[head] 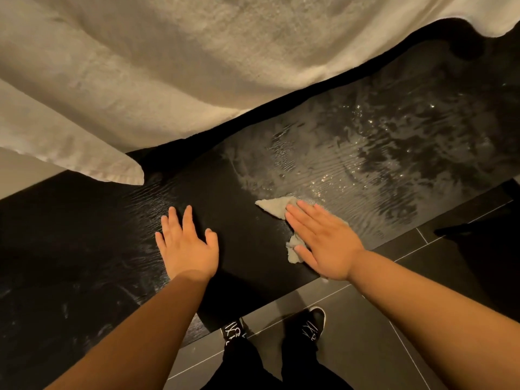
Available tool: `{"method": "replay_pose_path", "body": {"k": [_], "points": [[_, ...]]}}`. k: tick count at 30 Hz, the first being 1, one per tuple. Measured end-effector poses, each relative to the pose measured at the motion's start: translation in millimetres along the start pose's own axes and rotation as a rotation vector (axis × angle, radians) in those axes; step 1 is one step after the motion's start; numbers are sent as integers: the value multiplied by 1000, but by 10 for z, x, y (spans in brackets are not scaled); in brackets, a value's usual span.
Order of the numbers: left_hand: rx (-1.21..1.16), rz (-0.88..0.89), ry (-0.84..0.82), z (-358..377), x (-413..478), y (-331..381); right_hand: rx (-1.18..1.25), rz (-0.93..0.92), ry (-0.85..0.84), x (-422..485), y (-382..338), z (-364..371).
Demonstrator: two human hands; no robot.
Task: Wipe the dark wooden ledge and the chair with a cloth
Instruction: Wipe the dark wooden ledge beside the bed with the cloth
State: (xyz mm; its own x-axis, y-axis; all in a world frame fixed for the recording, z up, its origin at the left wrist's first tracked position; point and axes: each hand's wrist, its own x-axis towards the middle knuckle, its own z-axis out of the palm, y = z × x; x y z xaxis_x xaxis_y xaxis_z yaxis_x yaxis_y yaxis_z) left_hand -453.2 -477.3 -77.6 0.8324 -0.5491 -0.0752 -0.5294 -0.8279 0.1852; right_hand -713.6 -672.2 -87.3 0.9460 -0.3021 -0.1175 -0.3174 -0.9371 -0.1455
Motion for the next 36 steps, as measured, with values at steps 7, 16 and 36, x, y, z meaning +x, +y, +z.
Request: {"method": "replay_pose_path", "body": {"k": [7,16,36], "points": [[-6,-10,3,-24,3,27,-10,286,16,313,187,-178],[-4,-13,7,-33,3,37,-22,149,0,75,452,-127],[-3,-3,-7,-16,22,8,-2,433,12,409,352,-223]]}}
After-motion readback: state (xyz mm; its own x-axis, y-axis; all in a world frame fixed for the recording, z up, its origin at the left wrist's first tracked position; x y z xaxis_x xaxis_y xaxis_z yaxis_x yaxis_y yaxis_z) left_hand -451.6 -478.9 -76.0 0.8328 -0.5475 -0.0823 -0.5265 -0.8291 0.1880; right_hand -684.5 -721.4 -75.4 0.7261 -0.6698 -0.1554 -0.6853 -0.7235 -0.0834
